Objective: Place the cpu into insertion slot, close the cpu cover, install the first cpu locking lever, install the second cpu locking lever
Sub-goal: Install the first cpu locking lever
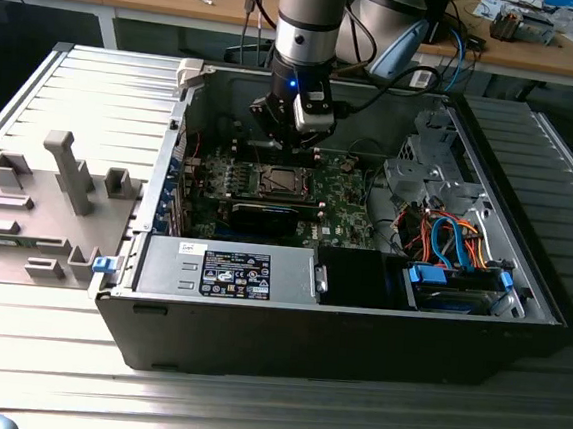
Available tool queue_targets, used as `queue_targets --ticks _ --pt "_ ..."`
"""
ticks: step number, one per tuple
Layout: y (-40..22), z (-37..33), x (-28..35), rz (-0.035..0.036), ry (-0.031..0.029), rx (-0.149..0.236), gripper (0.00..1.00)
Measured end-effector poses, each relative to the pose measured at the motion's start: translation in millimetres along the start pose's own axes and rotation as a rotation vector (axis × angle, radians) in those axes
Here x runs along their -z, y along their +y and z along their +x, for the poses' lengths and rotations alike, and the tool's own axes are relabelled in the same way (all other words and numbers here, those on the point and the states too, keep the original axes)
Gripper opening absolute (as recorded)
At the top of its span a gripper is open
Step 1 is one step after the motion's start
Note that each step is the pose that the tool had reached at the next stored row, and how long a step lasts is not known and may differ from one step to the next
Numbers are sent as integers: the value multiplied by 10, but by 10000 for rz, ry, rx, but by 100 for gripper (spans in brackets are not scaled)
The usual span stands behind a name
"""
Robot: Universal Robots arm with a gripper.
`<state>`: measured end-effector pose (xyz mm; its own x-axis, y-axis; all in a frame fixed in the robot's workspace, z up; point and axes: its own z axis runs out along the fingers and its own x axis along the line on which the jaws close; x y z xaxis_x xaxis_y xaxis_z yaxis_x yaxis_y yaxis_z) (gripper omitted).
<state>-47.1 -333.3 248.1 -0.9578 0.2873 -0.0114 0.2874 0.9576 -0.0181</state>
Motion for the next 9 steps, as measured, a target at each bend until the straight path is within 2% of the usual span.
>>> queue_targets --ticks 9 --pt "1 0 -1 -5 -6 273 11"
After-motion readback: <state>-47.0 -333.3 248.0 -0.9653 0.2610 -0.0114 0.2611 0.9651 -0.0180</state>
